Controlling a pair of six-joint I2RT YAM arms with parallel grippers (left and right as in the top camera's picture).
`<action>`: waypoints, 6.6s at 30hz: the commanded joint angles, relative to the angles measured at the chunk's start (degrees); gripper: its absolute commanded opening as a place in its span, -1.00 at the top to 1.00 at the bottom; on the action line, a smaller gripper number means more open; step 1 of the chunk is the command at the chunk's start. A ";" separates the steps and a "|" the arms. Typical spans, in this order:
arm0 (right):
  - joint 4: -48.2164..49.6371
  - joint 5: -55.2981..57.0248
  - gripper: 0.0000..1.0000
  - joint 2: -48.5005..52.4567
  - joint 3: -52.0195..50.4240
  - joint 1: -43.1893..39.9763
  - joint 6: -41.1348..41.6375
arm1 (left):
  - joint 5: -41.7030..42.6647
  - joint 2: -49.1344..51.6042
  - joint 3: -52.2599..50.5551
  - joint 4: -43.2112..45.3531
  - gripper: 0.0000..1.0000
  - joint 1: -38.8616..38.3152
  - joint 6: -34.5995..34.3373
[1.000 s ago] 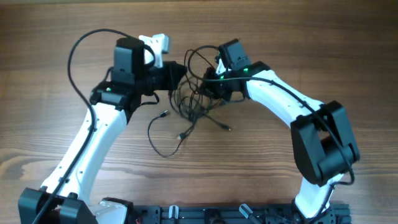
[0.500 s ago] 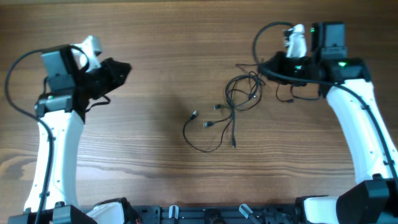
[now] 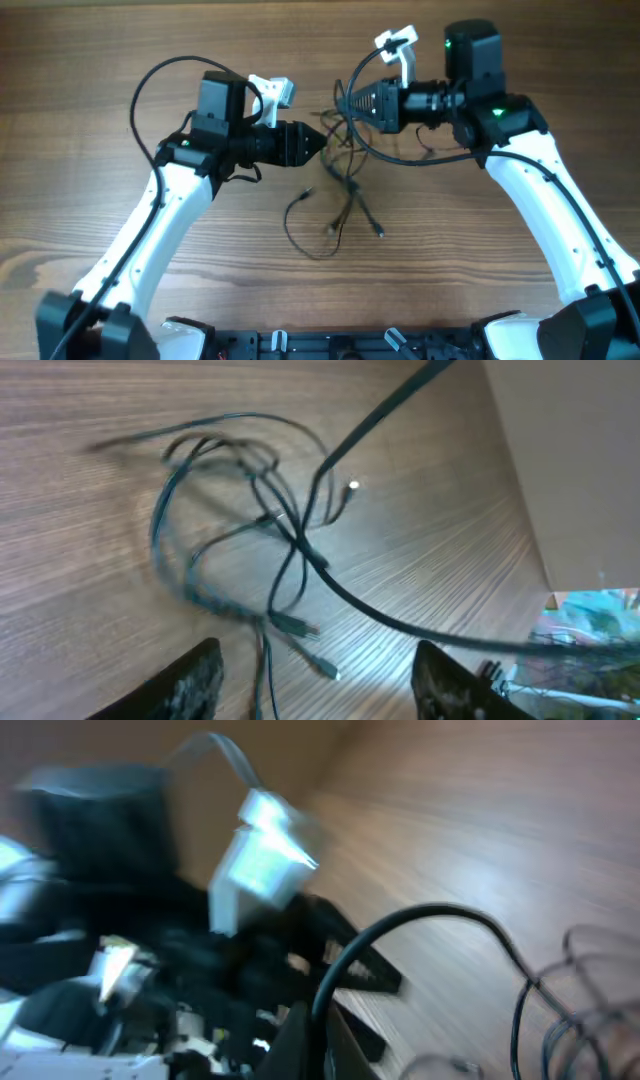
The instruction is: Untangle cables
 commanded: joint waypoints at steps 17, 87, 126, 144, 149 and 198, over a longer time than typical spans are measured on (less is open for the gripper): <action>16.94 3.93 0.91 -1.86 1.49 -14.45 9.64 | -29.22 20.52 0.02 -3.43 0.92 9.92 -14.36; 4.74 35.85 -0.55 25.92 -0.31 27.80 -14.51 | 2.73 20.59 0.02 -4.20 0.92 21.88 -43.45; -18.18 38.21 0.91 -13.53 -0.31 17.64 -10.34 | 46.40 20.57 0.02 8.48 -0.87 21.84 17.27; -19.43 38.25 0.91 -13.46 -0.31 17.46 -10.38 | 52.92 20.59 0.02 11.85 -0.52 24.02 20.24; -19.26 38.27 0.91 -13.46 -0.31 17.46 -10.34 | 53.40 20.59 0.02 8.41 -0.62 24.00 21.18; -22.49 54.99 0.91 -16.61 -0.24 -19.17 1.05 | -33.66 20.59 0.02 0.44 0.92 9.64 -3.06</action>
